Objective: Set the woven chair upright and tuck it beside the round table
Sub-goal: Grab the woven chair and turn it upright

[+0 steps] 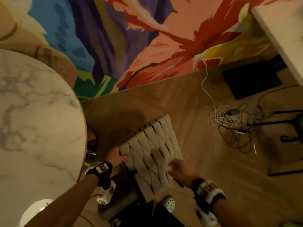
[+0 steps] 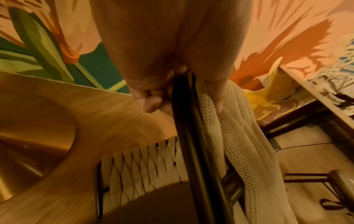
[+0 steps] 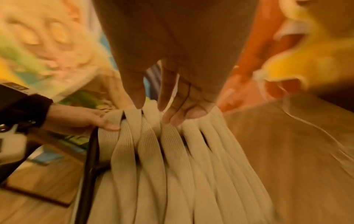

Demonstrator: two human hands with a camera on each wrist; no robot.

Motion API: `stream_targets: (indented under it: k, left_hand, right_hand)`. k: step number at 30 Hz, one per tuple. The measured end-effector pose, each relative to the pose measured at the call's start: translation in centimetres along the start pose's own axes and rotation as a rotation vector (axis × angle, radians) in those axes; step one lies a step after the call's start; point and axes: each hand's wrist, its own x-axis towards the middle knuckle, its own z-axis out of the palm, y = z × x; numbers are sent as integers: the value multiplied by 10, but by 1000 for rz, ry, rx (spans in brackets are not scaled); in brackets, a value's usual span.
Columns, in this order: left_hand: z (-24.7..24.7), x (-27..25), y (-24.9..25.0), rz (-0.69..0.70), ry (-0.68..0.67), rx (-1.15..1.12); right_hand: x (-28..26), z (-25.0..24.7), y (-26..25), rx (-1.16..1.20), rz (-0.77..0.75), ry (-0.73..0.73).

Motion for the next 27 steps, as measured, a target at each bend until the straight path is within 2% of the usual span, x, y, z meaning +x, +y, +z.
stream_targets:
  k: [3,5,7,8,10,13,15,17,20,24,27]
  left_hand:
    - [7,-29,-17,31,-24,0]
    - [10,-47,-28,91,-14,48]
    - [16,-65,-29,164,-26,47]
    - [22,-72,-31,175,-41,39]
    - [31,-88,-34,191,-37,35]
    - [39,-105,-41,219,-33,94]
    - [43,-115,-30,253,-56,140]
    - [49,-121,-11,335,-78,186]
    - [51,-124,24,436,-84,362]
    - [42,-134,61,564,-13,502]
    - [40,-143,68,619,52,589]
  right_hand:
    - [35,-21,-75,-322,-274,39]
    - [65,-22,-107,-579,-342,-54]
    - [97,-12,-111,-811,-295,-211]
    - [106,-4,-106,-854,-242,-287]
    - [106,9,-96,-867,-176,-392]
    - [81,12,-92,-873,-170,-460]
    - [65,1,-88,-883,-191,-439]
    - [50,-12,-76,-874,-140,-392]
    - [19,-43,-66,-875,-77,-260]
    - [-29,-87,-66,-810,-209,-112]
    - [-61,-89,-56,-808,-270,51]
